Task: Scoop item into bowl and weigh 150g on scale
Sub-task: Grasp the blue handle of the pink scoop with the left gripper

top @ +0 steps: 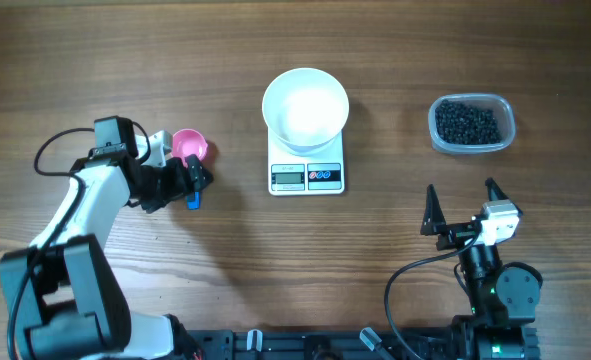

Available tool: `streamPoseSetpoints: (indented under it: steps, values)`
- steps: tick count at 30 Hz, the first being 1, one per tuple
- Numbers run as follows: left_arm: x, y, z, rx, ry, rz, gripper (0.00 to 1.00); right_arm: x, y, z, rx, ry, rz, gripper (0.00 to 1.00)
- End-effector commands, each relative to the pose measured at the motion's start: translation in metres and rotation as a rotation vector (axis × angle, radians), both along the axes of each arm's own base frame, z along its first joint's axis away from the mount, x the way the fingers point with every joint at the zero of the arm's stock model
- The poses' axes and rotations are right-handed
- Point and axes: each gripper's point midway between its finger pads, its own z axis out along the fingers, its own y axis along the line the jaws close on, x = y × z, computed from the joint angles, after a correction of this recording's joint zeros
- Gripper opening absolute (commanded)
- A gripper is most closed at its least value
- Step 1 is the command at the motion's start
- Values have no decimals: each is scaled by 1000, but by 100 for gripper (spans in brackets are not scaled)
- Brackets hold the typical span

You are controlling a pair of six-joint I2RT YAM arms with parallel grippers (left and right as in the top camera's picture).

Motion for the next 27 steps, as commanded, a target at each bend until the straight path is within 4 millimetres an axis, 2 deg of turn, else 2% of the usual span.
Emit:
streamPoseSetpoints:
  steps: [1,3,4,7,10,18,20,25,27]
  values:
    - [5,3,-19,-11,16,-19,95,0,-1,2,1,-9,-10,100]
    - [4,2,-23,-8,19,-39,91,0,-1,2,1,-9,-9,100]
    - [5,2,-24,-13,18,-40,83,0,-1,2,1,-9,-9,100]
    - [6,-7,-26,-61,5,-75,78,0,-1,2,1,-9,-9,100]
    - [4,-7,-31,-65,18,-77,71,0,-1,2,1,-9,-10,100]
    - [4,-9,-45,-70,33,-98,66,0,-1,2,1,-9,-9,100]
    - [3,-9,-46,-72,41,-97,58,0,-1,2,1,-9,-10,100]
    - [4,-9,-46,-70,38,-98,47,0,-1,2,1,-9,-10,100]
    - [3,-8,-47,-65,39,-97,40,0,-1,2,1,-9,-9,100]
